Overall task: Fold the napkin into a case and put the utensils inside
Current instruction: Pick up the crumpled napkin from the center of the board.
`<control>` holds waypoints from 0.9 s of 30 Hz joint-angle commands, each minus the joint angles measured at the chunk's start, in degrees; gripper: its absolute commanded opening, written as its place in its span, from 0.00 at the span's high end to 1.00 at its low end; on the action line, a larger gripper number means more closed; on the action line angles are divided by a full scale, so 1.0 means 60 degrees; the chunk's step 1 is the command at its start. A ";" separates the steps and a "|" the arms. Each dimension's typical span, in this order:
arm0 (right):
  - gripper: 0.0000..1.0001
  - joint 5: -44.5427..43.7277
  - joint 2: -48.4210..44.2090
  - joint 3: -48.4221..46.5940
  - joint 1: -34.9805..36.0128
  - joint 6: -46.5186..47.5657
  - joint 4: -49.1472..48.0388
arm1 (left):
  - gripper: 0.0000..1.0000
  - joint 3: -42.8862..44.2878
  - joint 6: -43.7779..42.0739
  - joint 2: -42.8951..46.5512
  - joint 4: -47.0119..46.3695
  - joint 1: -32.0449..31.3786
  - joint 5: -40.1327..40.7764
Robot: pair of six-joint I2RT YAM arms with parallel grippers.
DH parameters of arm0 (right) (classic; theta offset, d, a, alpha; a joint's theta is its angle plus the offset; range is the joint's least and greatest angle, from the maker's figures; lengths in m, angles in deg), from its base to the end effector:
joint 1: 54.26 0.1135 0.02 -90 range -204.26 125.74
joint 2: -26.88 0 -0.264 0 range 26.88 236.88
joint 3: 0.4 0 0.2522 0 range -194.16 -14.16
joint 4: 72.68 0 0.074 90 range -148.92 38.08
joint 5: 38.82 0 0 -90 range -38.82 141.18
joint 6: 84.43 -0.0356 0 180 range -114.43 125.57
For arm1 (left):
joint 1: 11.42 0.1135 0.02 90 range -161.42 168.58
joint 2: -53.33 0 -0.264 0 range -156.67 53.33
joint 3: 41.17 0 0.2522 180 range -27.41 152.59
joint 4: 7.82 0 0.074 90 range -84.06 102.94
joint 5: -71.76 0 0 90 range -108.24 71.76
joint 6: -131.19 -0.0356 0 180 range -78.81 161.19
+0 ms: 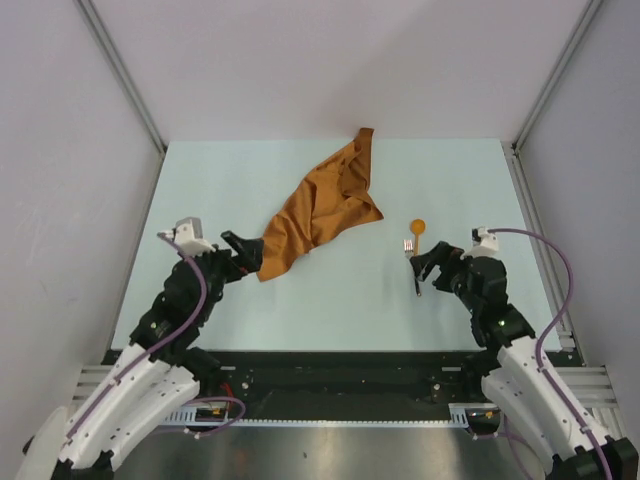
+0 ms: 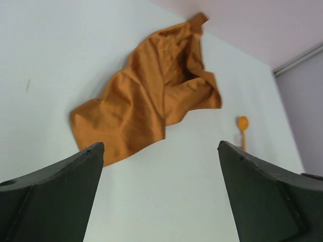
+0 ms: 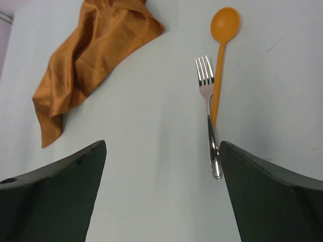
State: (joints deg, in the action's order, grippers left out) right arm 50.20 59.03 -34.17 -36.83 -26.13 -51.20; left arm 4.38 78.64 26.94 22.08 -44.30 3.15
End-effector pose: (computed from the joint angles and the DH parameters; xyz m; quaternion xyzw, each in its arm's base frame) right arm 0.1449 0.0448 0.2239 0.1065 0.8115 0.2325 0.5255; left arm 0.1137 -0.0580 0.2936 -0.1484 0.7515 -0.2441 0.5947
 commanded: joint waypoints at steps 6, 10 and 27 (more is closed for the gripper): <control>0.00 0.1845 0.3999 -0.2519 -0.0181 0.1401 -0.0656 | 0.00 0.1660 0.0568 -0.2852 0.3241 0.0148 0.1094; 0.00 0.2986 0.6022 -0.3882 -0.0006 0.1826 -0.0921 | 0.00 0.1046 0.1111 -0.2604 0.3141 0.0704 0.0115; 0.03 0.2039 1.1560 -0.8586 0.0817 0.2910 0.0409 | 0.01 -0.0714 0.2576 -0.5340 0.0859 0.2756 -0.2802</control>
State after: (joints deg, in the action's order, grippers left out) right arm 67.41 124.18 -79.41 -30.54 -12.21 -52.88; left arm -0.32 92.39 0.28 36.55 -28.56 -8.74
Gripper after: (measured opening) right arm 0.993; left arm 0.996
